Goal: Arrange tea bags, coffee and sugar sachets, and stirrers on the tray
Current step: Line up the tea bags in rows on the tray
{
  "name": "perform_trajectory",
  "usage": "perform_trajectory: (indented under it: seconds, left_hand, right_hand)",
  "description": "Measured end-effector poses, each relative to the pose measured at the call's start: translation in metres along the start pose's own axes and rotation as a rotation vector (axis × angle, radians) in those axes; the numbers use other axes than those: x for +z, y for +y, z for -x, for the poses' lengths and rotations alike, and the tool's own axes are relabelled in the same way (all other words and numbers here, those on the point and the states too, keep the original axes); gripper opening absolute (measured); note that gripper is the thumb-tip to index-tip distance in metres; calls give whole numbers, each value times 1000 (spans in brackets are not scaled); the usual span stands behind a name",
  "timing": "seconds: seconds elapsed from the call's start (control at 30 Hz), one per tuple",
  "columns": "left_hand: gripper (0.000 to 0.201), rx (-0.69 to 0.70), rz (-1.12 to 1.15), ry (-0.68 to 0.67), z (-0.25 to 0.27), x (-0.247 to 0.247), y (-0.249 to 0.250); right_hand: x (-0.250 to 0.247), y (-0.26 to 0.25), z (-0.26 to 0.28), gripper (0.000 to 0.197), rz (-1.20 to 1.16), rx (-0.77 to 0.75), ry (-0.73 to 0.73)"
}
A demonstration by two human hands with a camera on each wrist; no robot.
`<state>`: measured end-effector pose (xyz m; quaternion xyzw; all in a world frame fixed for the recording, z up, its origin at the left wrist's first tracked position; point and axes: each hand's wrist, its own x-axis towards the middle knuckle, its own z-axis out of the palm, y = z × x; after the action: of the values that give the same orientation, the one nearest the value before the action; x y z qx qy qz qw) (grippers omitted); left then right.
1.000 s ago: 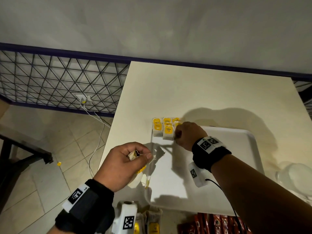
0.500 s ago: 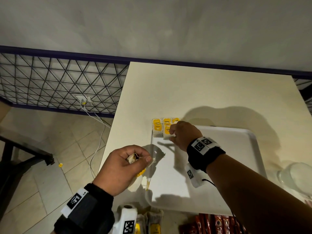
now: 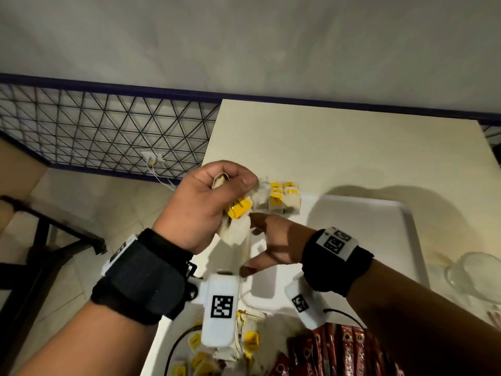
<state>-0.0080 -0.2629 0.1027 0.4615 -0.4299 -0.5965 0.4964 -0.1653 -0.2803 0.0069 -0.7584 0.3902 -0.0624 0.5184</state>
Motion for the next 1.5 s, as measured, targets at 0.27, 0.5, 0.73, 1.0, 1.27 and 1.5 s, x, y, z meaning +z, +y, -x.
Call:
perform_trajectory:
  seconds: [0.27, 0.5, 0.73, 1.0, 1.27, 1.5]
  left_hand:
    - [22, -376, 308, 280, 0, -28, -54]
    - [35, -658, 942, 262, 10, -11, -118]
    - [31, -556, 509, 339, 3, -18, -127]
    - [45, -73, -335, -25, 32, -42, -37]
    - [22, -54, -363, -96, 29, -9, -46]
    - [24, -147, -389, 33, 32, -2, -57]
  right_hand:
    - [4, -18, 17, 21, -398, -38, 247]
    - [-17, -54, 25, 26, -176, -162, 218]
    - [-32, -72, 40, 26, -192, -125, 293]
    - [-43, -82, 39, 18, -208, -145, 315]
    - [-48, -87, 47, 18, -284, -154, 348]
    - [-39, -57, 33, 17, -477, 27, 370]
